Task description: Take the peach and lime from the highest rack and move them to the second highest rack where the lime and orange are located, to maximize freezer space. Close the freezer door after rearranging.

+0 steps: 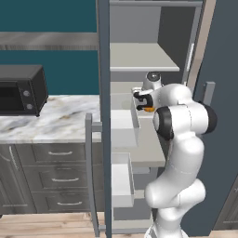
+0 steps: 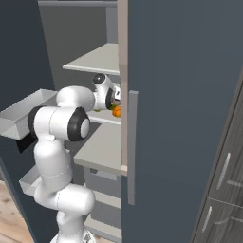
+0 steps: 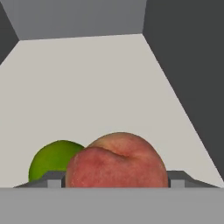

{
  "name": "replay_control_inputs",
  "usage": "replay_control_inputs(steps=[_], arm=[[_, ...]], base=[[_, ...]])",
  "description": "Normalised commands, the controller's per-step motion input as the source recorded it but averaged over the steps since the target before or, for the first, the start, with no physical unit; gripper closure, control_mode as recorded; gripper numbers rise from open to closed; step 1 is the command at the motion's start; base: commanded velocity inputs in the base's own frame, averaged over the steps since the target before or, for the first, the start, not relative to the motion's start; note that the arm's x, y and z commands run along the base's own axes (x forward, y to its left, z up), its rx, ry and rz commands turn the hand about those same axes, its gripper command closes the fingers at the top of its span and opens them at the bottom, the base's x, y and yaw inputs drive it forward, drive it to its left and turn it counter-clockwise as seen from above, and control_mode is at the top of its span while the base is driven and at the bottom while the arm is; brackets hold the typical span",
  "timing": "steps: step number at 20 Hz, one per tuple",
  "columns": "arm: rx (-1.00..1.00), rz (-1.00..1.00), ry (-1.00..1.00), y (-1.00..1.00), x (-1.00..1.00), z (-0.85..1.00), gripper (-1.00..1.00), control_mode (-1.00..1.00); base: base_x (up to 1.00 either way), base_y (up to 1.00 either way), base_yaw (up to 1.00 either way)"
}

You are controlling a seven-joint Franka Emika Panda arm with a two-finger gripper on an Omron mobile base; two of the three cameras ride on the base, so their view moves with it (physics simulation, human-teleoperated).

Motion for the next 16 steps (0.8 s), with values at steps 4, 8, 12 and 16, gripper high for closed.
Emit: replay_control_inputs(steps=[4,8,12,16], arm=[[0.0,-0.04,0.05,-0.19,0.22,-0.03,-1.0,-1.0],[0.0,0.0,0.01,-0.14,0.16,0.0,-1.0,-1.0],[0.01,0.0,0.0,0.0,0.03,0.0,-1.0,-1.0],[0.02,0.0,-0.02,0.0,-0.09,0.07,-1.0,-1.0]], base=[[0.0,0.0,0.0],[0.0,0.0,0.0],[0.0,0.0,0.0],[0.0,0.0,0.0]])
